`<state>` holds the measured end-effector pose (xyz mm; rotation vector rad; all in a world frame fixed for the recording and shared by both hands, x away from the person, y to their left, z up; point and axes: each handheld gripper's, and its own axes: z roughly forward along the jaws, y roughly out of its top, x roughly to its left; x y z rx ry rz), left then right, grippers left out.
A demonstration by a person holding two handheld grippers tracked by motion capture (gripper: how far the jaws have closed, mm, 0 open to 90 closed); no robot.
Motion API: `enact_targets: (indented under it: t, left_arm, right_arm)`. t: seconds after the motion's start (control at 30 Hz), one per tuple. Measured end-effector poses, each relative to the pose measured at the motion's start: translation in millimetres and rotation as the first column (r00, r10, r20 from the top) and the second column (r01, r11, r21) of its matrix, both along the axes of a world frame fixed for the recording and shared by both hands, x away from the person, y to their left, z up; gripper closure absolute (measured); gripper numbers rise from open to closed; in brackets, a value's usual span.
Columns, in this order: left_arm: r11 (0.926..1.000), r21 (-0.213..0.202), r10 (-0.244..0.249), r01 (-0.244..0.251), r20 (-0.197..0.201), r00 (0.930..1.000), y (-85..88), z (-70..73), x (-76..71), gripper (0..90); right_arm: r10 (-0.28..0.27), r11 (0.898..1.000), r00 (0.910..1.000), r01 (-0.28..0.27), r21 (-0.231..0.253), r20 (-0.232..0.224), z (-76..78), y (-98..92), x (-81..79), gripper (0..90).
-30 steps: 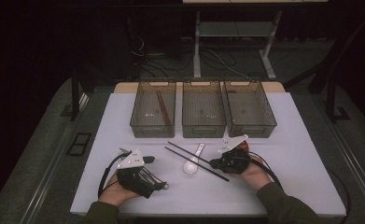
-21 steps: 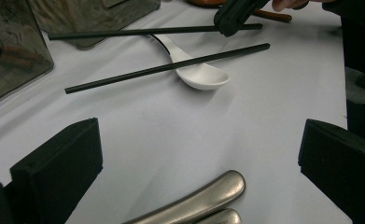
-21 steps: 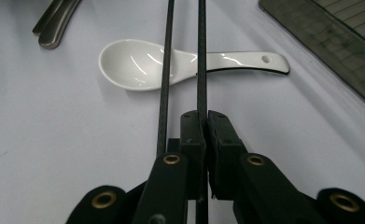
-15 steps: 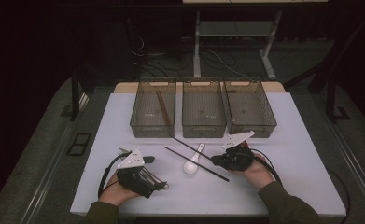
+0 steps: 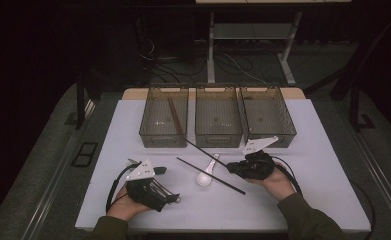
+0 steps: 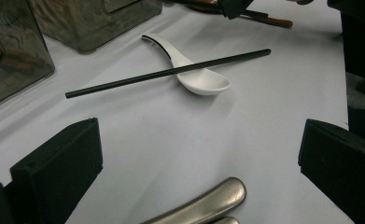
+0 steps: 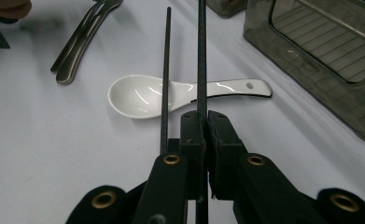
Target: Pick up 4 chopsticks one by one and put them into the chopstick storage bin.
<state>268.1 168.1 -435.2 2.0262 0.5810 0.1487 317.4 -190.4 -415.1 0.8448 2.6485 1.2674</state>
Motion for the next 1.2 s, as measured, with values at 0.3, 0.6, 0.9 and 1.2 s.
enact_targets:
  t: [0.3,0.6,0.9,1.2]
  left_arm:
    - [1.0000,0.005,0.001,-0.001,-0.002,1.0000,-0.7,-0.4,0.3,0.0]
    - [1.0000,0.002,0.006,-0.006,-0.005,1.0000,-1.1,-0.7,0.3,0.0]
    - [0.9999,-0.005,0.010,-0.010,-0.007,0.9999,0.2,-0.7,0.3,0.0]
    - [0.9999,-0.007,0.011,-0.011,-0.010,0.9999,-0.3,-0.7,0.0,0.0]
  right_arm:
    - [-0.029,0.999,0.9996,0.028,0.027,0.004,8.9,-1.4,4.1,85.6]
    - [-0.057,0.997,0.9983,0.057,0.053,0.009,15.5,1.8,12.8,85.6]
    - [-0.072,0.994,0.9972,0.071,0.080,0.019,20.6,8.8,20.6,85.7]
    - [-0.095,0.989,0.9952,0.091,0.117,0.026,26.0,19.6,32.4,85.6]
